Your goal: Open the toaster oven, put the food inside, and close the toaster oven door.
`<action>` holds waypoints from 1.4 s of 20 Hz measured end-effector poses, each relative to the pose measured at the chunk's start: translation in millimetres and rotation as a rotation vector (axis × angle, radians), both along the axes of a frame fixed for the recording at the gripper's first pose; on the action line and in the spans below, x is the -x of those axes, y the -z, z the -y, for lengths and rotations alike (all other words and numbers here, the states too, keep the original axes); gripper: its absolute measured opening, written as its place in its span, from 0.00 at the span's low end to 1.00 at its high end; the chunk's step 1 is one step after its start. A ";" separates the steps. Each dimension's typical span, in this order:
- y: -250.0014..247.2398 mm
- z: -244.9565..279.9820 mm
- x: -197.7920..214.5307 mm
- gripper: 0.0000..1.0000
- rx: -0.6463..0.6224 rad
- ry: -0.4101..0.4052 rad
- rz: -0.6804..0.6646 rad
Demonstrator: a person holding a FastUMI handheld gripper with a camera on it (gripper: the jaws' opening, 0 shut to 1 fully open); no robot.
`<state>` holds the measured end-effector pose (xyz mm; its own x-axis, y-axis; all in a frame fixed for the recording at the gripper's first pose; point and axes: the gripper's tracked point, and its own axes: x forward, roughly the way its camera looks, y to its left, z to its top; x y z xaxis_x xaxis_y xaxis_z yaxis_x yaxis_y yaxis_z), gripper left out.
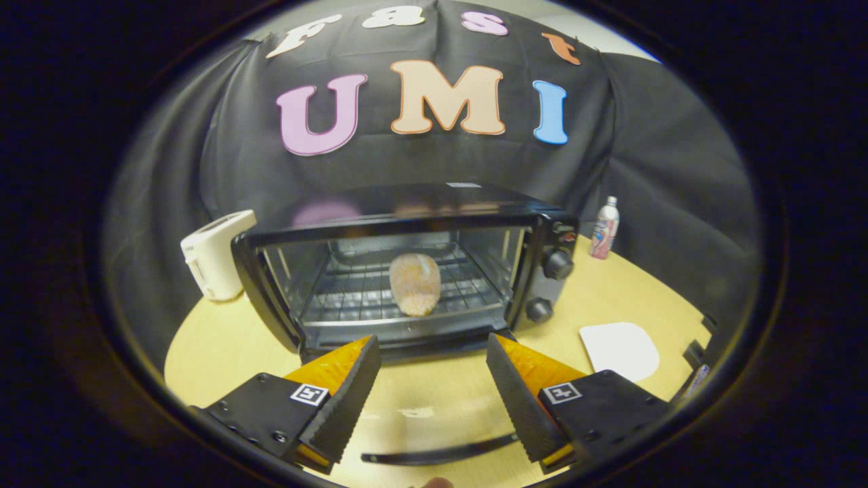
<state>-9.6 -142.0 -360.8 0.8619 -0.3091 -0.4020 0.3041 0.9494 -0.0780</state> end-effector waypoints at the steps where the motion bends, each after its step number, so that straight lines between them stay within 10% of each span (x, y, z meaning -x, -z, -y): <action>1: 4.4 -4.3 11.4 0.99 0.011 -0.005 -0.009; 13: 54.8 -15.8 111.5 0.99 0.087 0.013 -0.091; 28: 81.4 -37.7 84.4 0.99 0.041 -0.091 -0.135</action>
